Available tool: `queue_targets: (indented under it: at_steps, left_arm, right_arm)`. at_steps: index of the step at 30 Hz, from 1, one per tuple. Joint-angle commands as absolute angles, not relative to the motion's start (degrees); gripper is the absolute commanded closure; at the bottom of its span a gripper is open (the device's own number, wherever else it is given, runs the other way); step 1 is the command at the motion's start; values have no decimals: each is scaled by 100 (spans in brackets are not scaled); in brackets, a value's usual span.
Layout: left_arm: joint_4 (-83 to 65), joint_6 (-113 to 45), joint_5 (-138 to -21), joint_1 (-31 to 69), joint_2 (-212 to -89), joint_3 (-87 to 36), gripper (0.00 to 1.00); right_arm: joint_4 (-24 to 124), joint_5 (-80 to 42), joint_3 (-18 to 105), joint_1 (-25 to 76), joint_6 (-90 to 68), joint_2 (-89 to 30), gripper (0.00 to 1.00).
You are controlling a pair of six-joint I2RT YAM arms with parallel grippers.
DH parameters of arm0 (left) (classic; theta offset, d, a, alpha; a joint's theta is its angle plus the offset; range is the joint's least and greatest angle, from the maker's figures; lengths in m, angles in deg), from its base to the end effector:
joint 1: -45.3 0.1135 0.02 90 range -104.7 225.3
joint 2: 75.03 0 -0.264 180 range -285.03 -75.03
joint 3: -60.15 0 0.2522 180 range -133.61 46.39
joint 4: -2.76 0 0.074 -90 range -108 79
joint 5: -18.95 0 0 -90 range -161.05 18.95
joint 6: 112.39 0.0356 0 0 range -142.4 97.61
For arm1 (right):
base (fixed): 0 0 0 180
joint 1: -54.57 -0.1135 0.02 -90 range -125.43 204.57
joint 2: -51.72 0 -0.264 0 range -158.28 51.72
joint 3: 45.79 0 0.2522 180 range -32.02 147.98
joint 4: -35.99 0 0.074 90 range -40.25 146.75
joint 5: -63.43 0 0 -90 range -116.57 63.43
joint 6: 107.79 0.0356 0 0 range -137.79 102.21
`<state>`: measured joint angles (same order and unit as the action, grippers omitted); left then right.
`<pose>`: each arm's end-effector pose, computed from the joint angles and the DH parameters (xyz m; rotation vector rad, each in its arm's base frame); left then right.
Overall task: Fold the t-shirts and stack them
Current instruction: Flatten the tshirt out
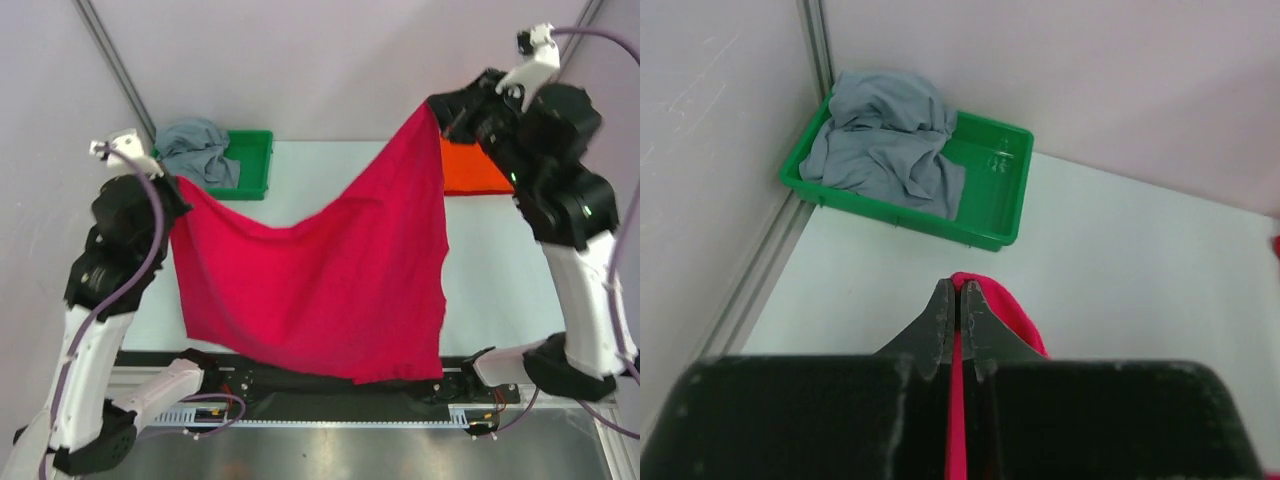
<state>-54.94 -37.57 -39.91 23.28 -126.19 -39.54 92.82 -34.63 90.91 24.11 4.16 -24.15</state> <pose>0.1224 -0.0296 0.4915 -0.2944 1.6821 -0.0125 0.1641 0.0907 0.5973 0.0018 1.5342 0.6278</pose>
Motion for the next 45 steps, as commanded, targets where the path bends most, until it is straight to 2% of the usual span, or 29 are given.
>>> queue_targets:
  at_steps: [1, 6, 9, 20, 27, 31, 33, 38, 41, 43, 45]
  left_arm:
    - [-4423, -3435, -3598, 2534, -12767, -4402, 100]
    - [-4159, -3470, -3677, 2596, -12865, -4906, 100]
    - [-4053, -3523, -3755, 2596, -12540, -5028, 100]
    - [-4641, -3663, -4766, 2596, -11248, -6065, 100]
    - [-5037, -3848, -5223, 2596, -10834, -6110, 100]
    - [-5143, -3761, -5162, 2605, -11070, -5935, 100]
    - [-5126, -3707, -5084, 2596, -11220, -5698, 100]
    - [-4443, -3505, -4935, 2596, -11861, -4074, 100]
    - [-3776, -3549, -4442, 2605, -12231, -2993, 100]
    - [-3300, -3723, -4433, 2657, -12652, -2212, 100]
    - [-3052, -3891, -4485, 2798, -13335, -1980, 100]
  right_arm:
    - [8527, -2721, 9593, 3372, 417, -2623, 100]
    - [8789, -2297, 10841, 3708, 374, -2957, 100]
    - [8886, -2227, 11334, 3716, 444, -2748, 100]
    - [8623, -1884, 11317, 3716, 963, -1236, 100]
    - [8737, -1866, 11273, 3646, 1042, -883, 100]
    - [8677, -1866, 10502, 3629, 989, -822, 100]
    - [8396, -1937, 9545, 3628, 954, -682, 100]
    - [7473, -2077, 7945, 3637, 726, -874, 100]
    - [6814, -2182, 6688, 3707, 576, -1129, 100]
    - [6297, -2174, 5812, 3813, 672, -1313, 100]
    - [5953, -2156, 5299, 4032, 752, -1655, 100]
